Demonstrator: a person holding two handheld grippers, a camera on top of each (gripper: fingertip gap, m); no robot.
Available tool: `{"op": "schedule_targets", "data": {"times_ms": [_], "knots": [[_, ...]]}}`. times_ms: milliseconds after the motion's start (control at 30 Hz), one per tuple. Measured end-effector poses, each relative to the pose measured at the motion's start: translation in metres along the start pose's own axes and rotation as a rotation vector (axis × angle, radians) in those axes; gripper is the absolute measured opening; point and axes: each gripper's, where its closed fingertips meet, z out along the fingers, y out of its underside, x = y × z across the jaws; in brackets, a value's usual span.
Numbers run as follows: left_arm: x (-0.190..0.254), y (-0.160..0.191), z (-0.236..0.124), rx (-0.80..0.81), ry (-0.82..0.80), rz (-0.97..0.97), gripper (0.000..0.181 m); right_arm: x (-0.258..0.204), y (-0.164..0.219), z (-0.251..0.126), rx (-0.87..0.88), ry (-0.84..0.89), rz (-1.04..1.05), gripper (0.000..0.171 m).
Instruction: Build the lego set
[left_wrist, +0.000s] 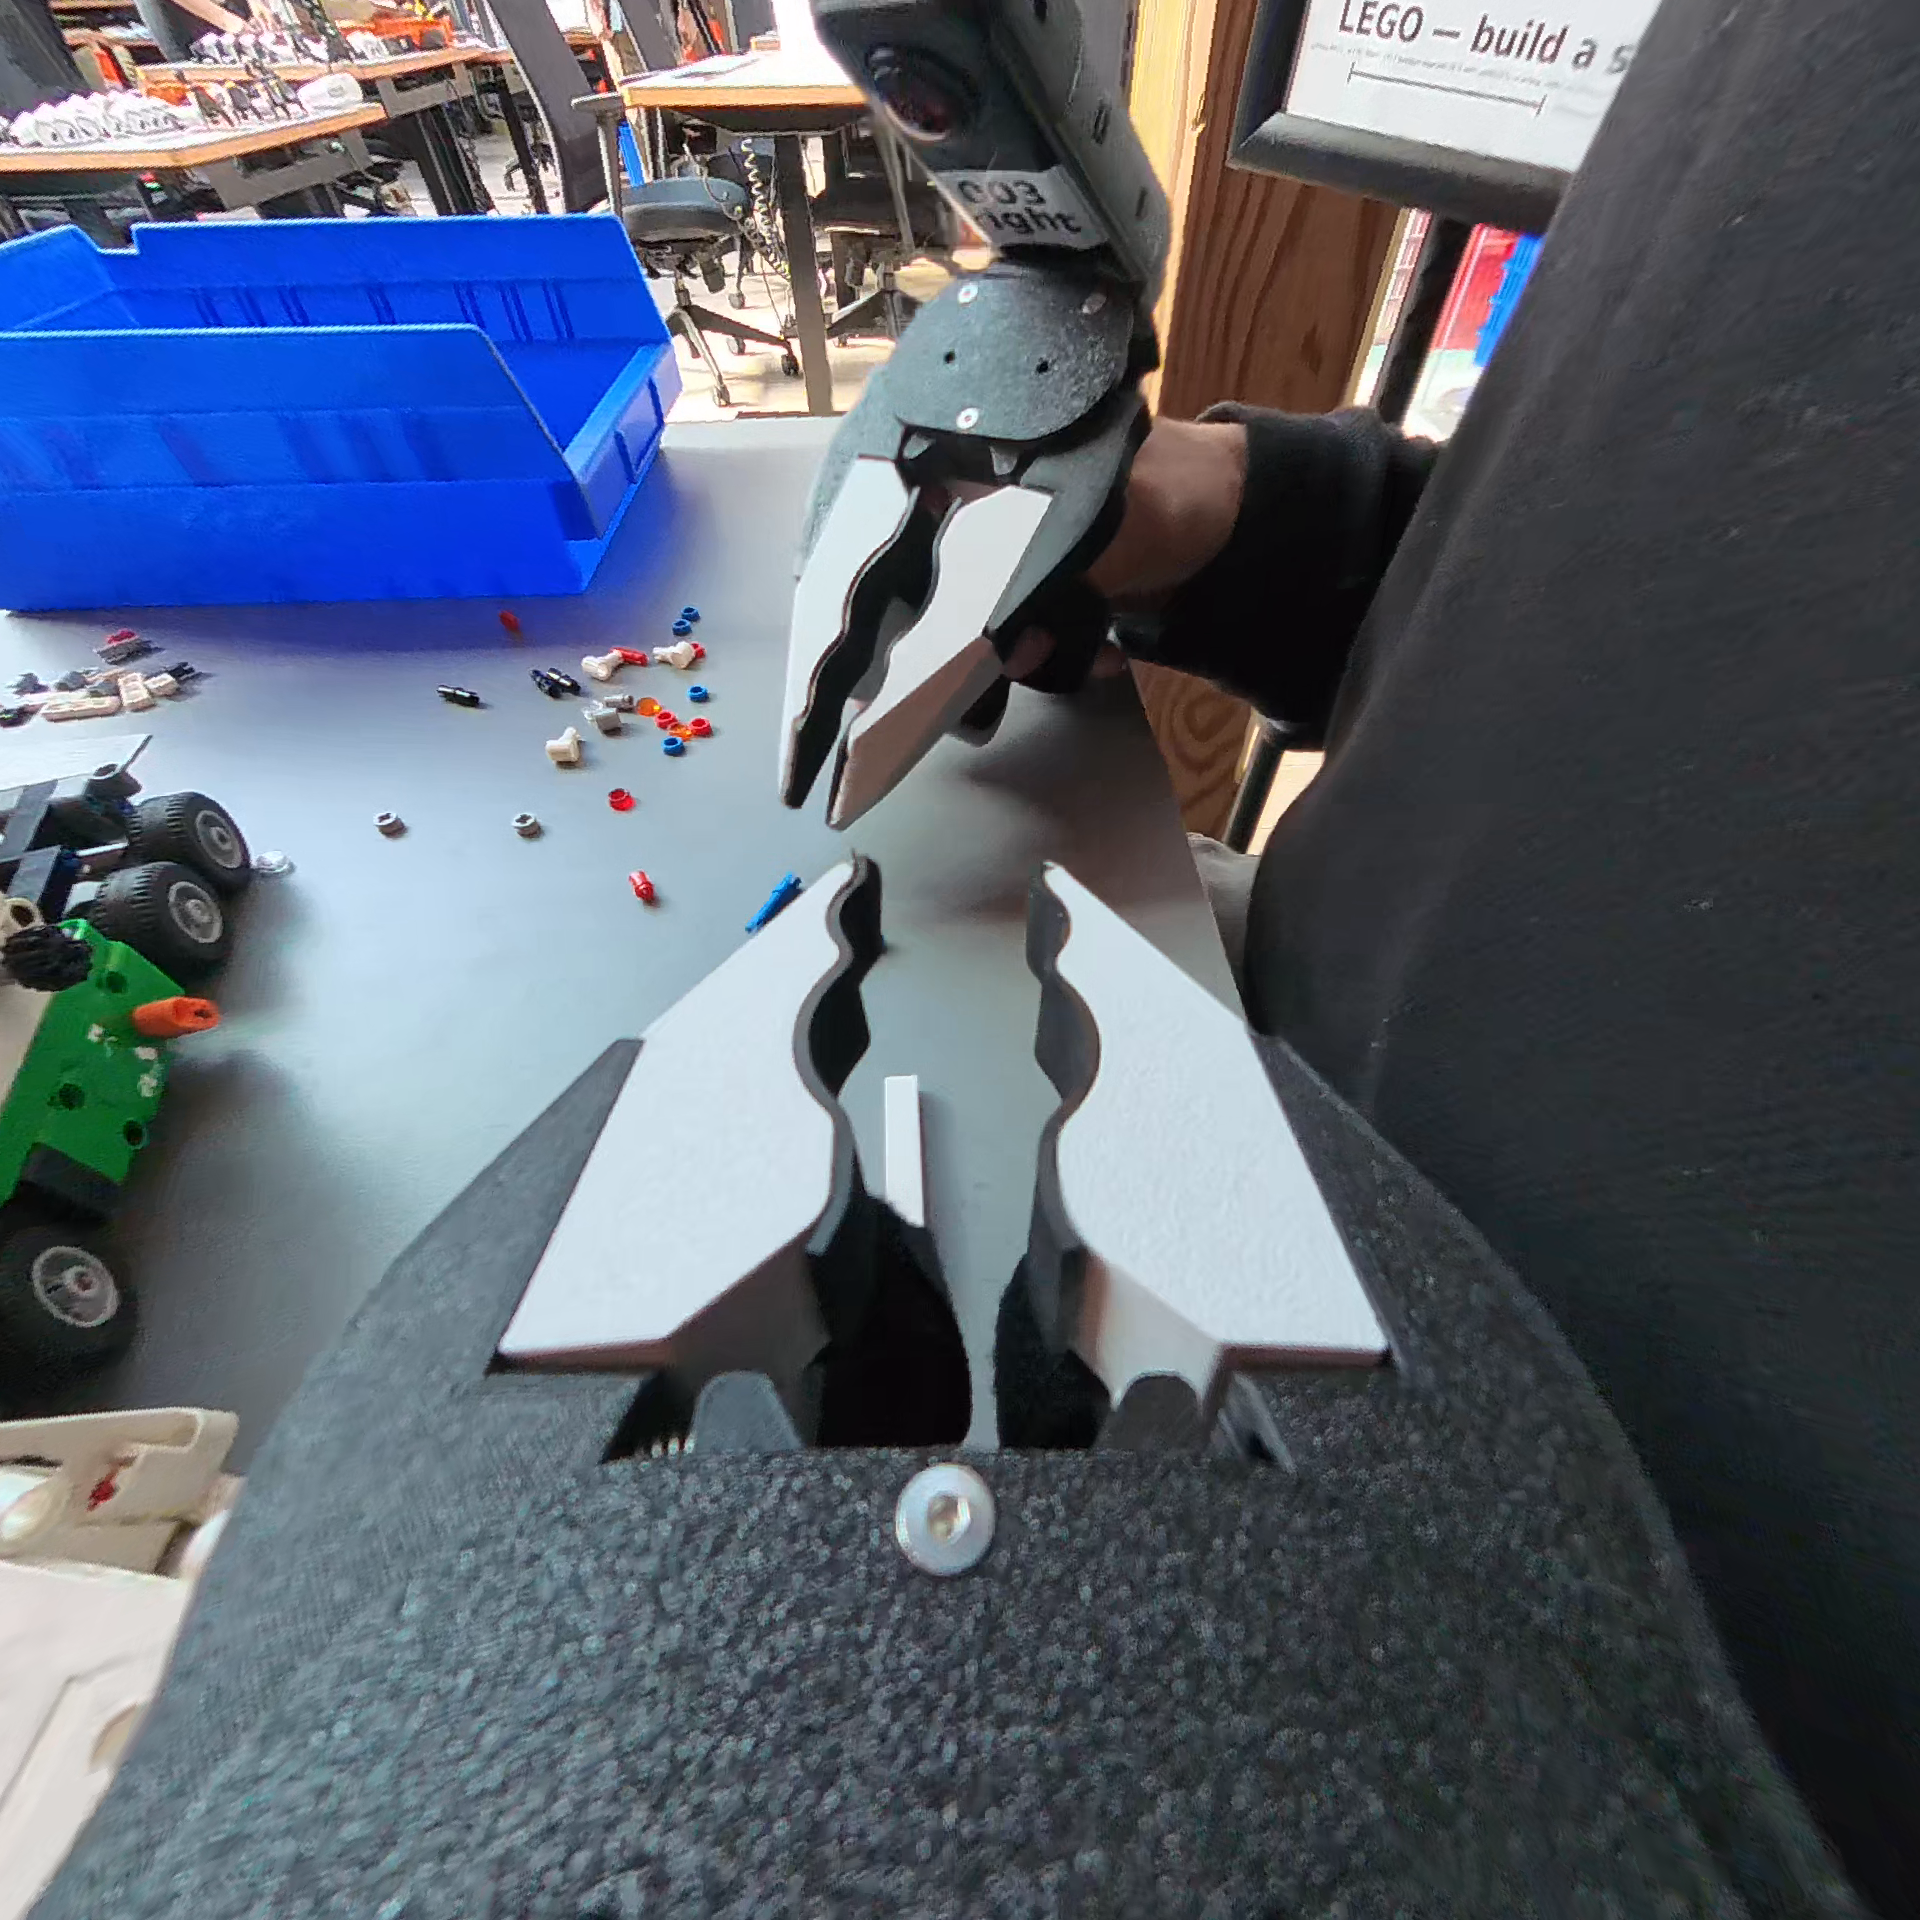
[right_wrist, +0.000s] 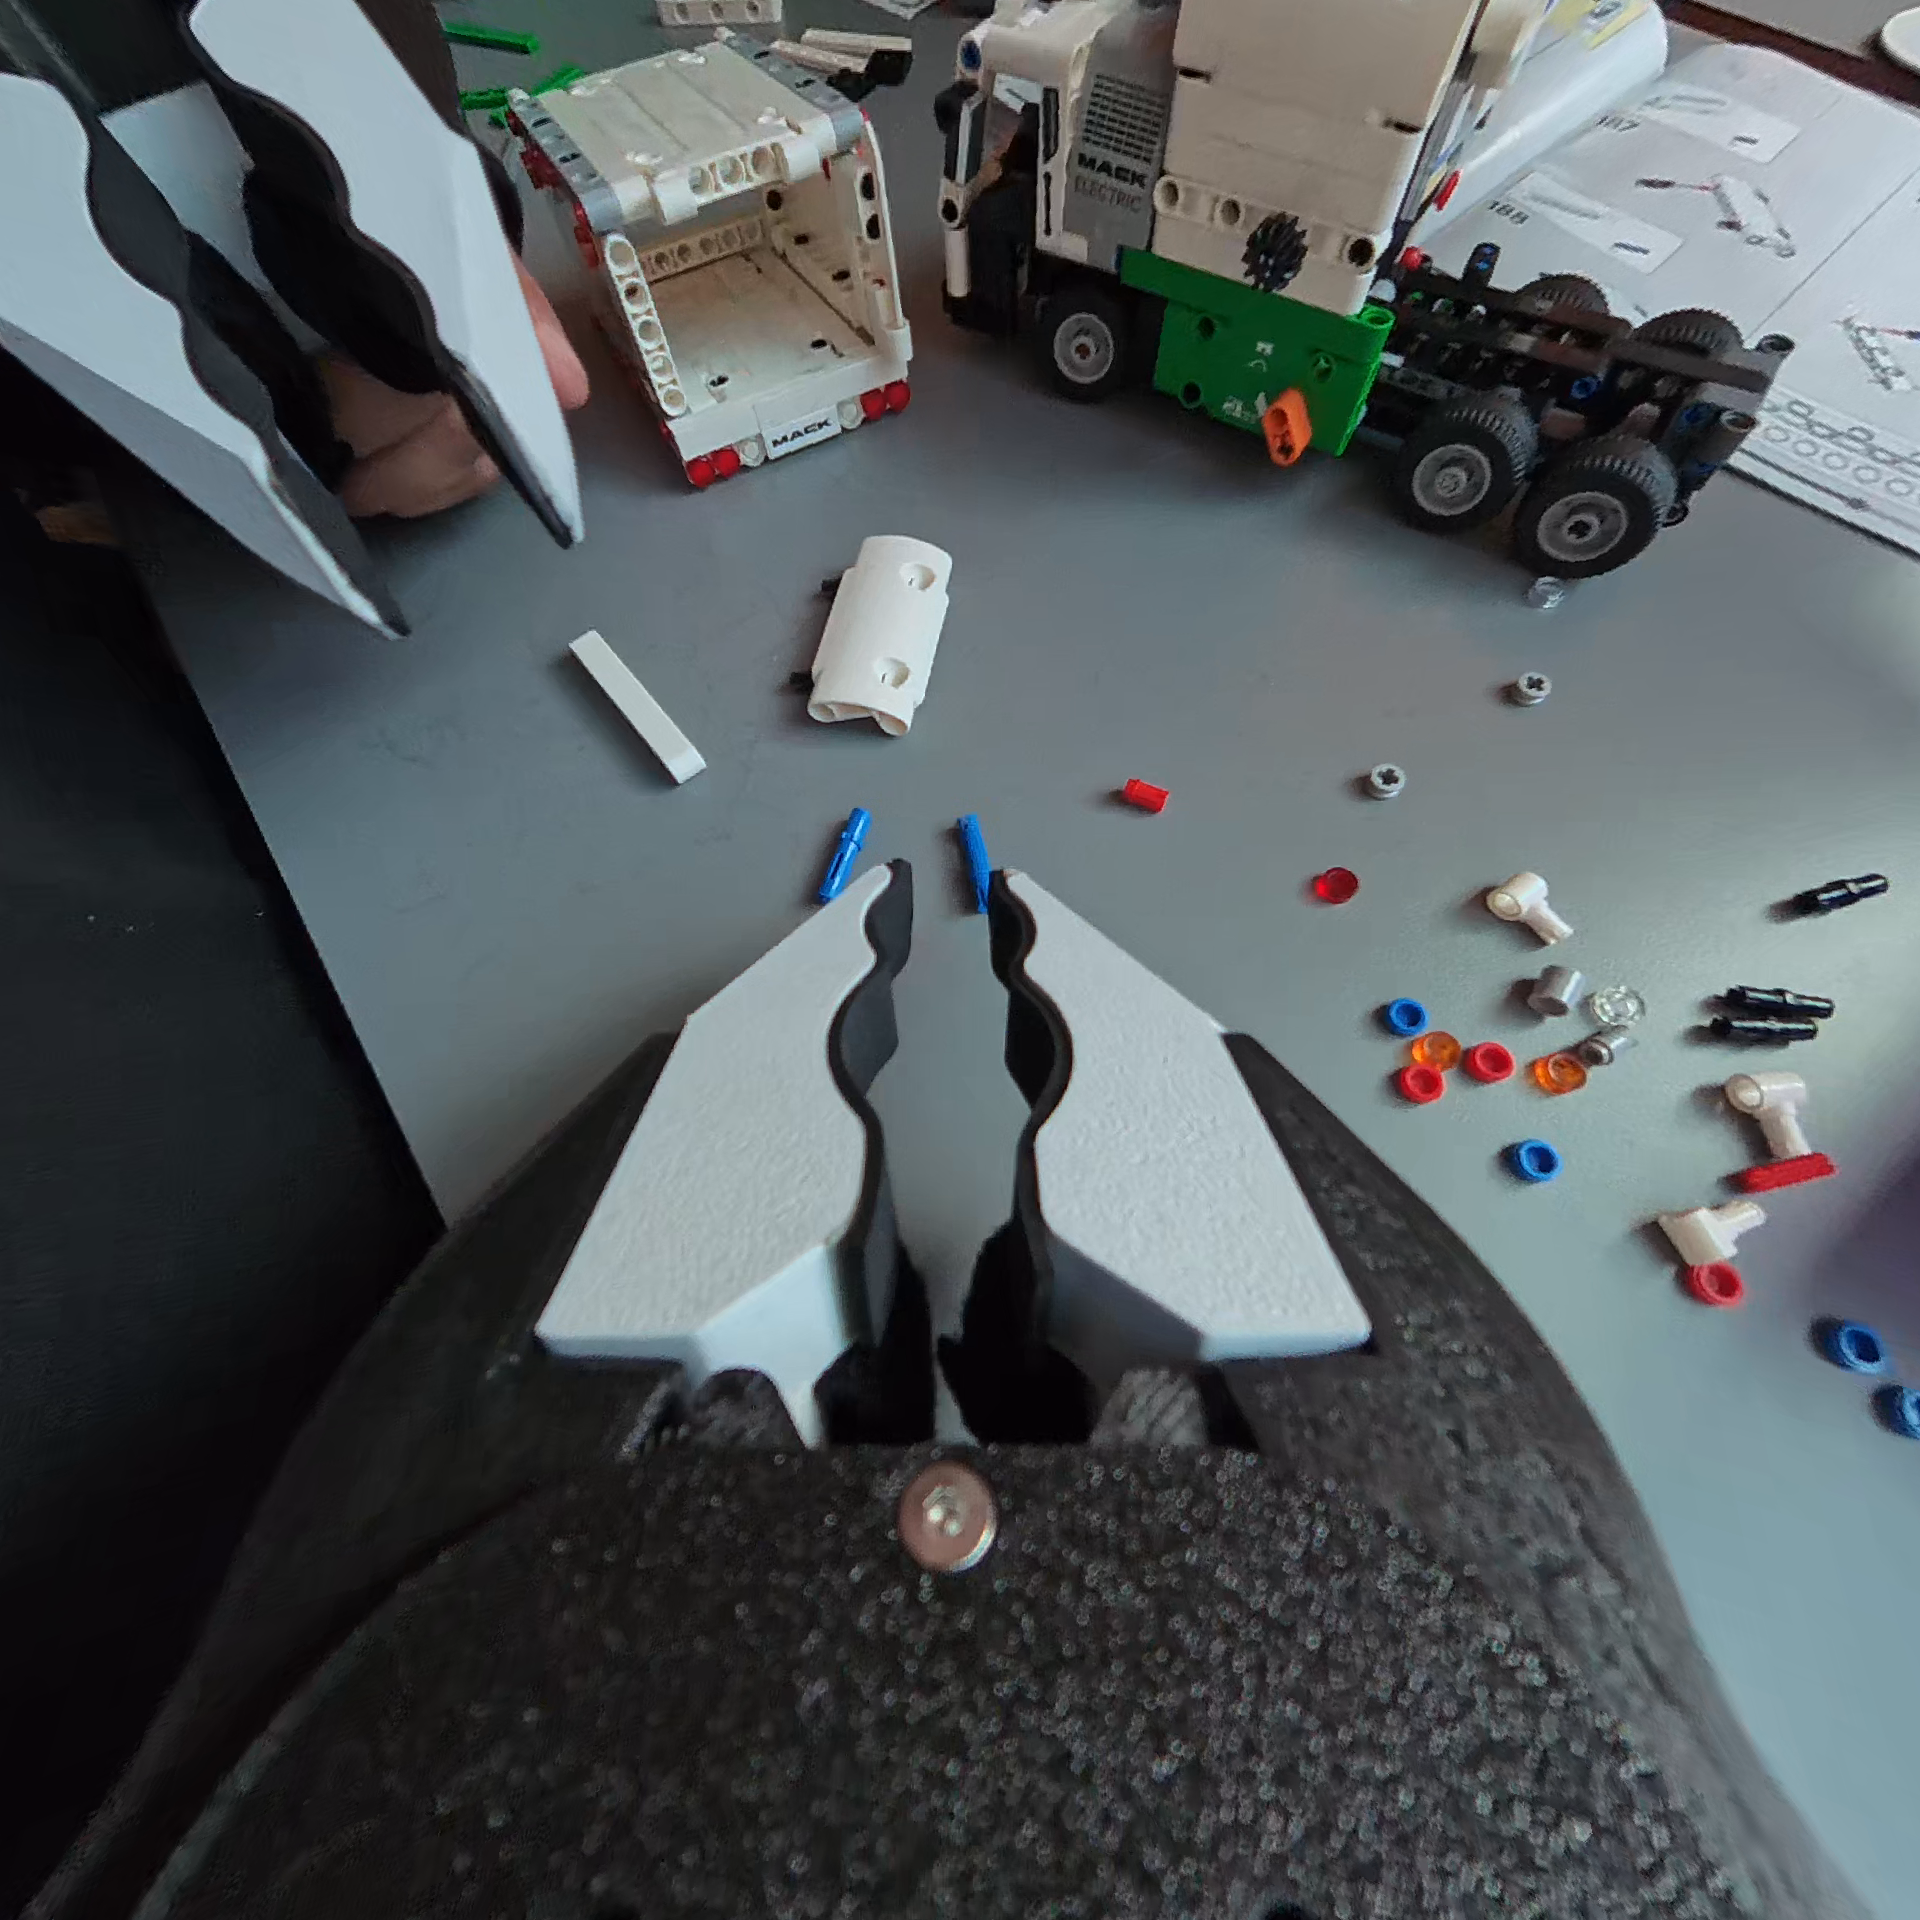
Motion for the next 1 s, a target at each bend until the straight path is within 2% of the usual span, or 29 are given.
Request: {"op": "schedule_targets", "data": {"times_ms": [33, 233, 467, 633, 733, 1000], "knots": [[-0.004, 0.001, 0.001, -0.011, -0.027, 0.016, 0.025, 0.002, -0.001, -0.002, 0.012, 0.023, 0.010, 0.012], [-0.022, -0.009, -0.004, -0.054, -0.170, 0.033, 0.021, 0.000, -0.005, -0.013, 0.085, 0.050, 0.093, 0.011], [-0.018, 0.012, -0.006, -0.182, -0.219, -0.107, 0.018, -0.012, -0.015, -0.017, 0.172, -0.050, 0.160, 0.011], [-0.022, 0.024, -0.011, -0.234, -0.300, -0.147, 0.018, -0.019, -0.020, -0.023, 0.217, -0.200, 0.240, 0.013], [-0.026, 0.029, -0.015, -0.257, -0.327, -0.157, 0.019, -0.028, -0.027, -0.034, 0.282, -0.370, 0.319, 0.013], [-0.017, 0.048, -0.015, -0.245, -0.268, -0.216, 0.021, -0.025, -0.036, -0.047, 0.378, -0.451, 0.372, 0.019]]}}
